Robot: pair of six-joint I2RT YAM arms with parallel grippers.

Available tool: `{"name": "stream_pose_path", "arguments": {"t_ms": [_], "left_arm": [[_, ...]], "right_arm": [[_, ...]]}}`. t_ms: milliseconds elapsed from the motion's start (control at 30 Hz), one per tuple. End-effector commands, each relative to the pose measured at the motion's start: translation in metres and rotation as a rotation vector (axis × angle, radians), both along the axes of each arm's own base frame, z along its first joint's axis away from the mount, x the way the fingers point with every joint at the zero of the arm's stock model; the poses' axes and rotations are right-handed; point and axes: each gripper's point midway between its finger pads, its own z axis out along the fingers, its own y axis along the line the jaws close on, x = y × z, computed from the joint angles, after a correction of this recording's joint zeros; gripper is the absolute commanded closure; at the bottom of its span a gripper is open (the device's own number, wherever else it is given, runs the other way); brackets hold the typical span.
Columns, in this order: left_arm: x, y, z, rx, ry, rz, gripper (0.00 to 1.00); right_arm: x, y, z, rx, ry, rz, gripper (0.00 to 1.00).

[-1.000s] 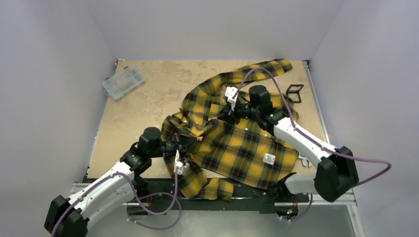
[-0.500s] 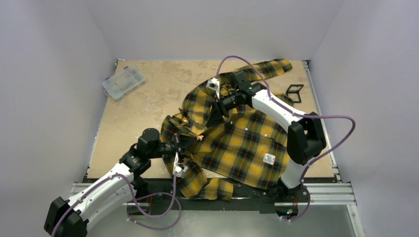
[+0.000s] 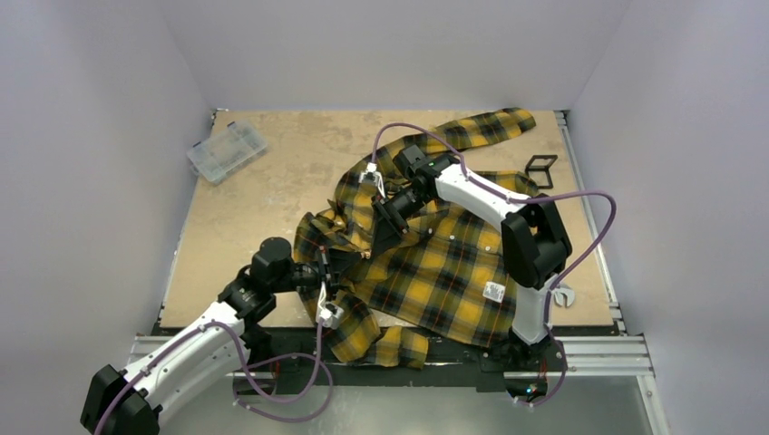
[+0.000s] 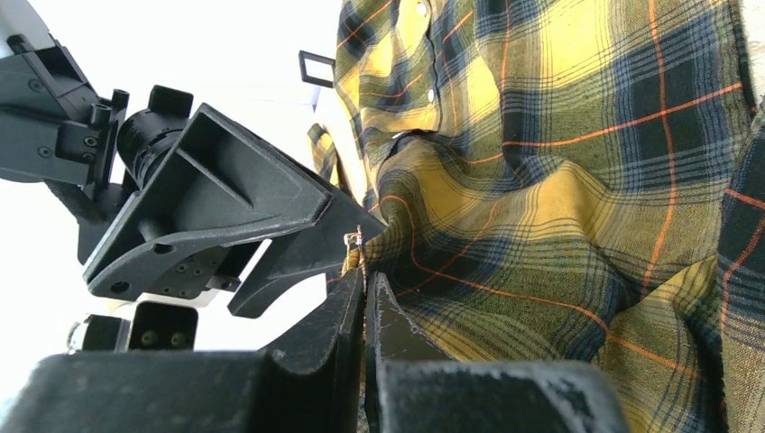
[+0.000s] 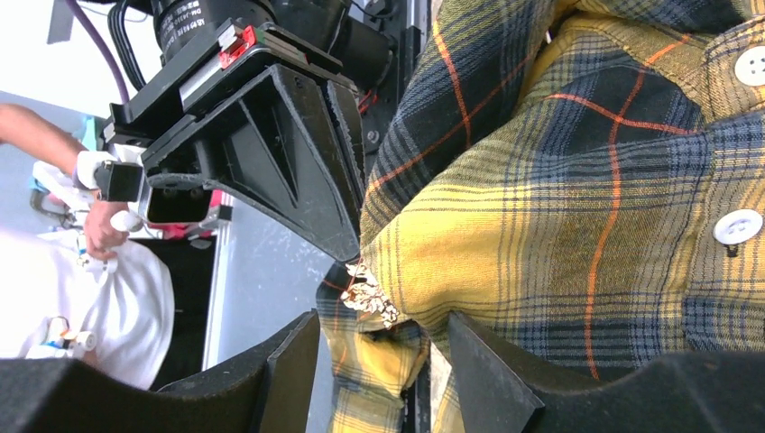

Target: Remove the brooch from the garment

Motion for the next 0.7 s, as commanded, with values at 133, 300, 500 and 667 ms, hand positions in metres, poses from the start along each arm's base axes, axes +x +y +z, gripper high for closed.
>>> {"name": "stream_pose_path", "arguments": {"t_ms": [133, 300, 500, 667], "left_arm": [[-0.008, -0.007, 0.012, -0.03, -0.071, -0.066, 1.0], [-0.01, -0.008, 0.01, -0.023, -0.067, -0.078, 1.0], [-0.006, -0.009, 0.012, -0.024, -0.075, -0.069, 1.0], [-0.006, -0.009, 0.012, -0.023, -0.076, -0.069, 1.0]], "right_arm": [[0.001, 0.013, 0.025, 0.073, 0.037, 0.013, 0.43], [0.001, 0.017, 0.029, 0.08, 0.031, 0.024, 0.42], [0.003, 0.023, 0.024, 0.052, 0.021, 0.009, 0.42], [0.005, 0.027, 0.021, 0.033, 0.001, -0.002, 0.44]]}}
